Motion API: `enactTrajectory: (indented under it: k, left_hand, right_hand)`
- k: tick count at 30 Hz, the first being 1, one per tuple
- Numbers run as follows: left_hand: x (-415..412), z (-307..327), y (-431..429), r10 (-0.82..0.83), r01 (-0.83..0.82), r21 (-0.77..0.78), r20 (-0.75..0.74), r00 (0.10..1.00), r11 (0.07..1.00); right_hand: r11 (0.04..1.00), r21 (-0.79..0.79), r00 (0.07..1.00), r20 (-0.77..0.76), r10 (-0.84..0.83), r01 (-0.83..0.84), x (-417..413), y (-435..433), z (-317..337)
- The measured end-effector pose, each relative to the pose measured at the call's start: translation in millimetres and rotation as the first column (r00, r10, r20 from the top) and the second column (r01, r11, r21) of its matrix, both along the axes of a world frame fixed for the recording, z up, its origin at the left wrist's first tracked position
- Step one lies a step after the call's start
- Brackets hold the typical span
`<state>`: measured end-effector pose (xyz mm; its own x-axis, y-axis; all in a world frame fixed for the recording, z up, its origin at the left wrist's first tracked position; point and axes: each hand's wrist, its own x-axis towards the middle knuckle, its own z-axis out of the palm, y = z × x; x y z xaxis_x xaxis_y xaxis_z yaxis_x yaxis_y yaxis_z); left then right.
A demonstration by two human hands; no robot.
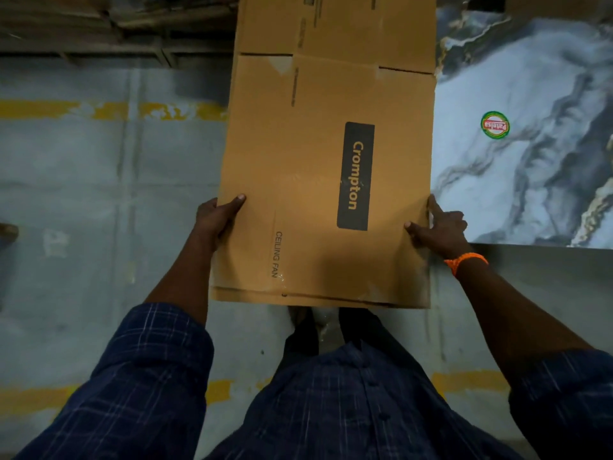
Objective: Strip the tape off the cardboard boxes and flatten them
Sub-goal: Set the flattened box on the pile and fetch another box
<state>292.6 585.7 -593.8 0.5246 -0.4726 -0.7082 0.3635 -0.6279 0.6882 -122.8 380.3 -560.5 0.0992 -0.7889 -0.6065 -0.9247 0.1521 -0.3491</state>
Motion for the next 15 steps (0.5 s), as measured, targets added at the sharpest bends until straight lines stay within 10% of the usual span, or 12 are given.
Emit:
enactTrajectory:
  k: [9,15]
  left_hand:
    - [-50,-8,-63,0.167,-0.168,0.014,0.052,0.985,0.986]
    - [-34,1,-61,-0.030,-0.009,0.098,0.386,0.922,0.995]
  right_hand:
    - [0.995,-0.078,0.988,-0.149,0.045,-0.057,8,-56,12]
    - [0.994,-0.107,0.991,-0.132,0.017,-0.031,-1,-15,10]
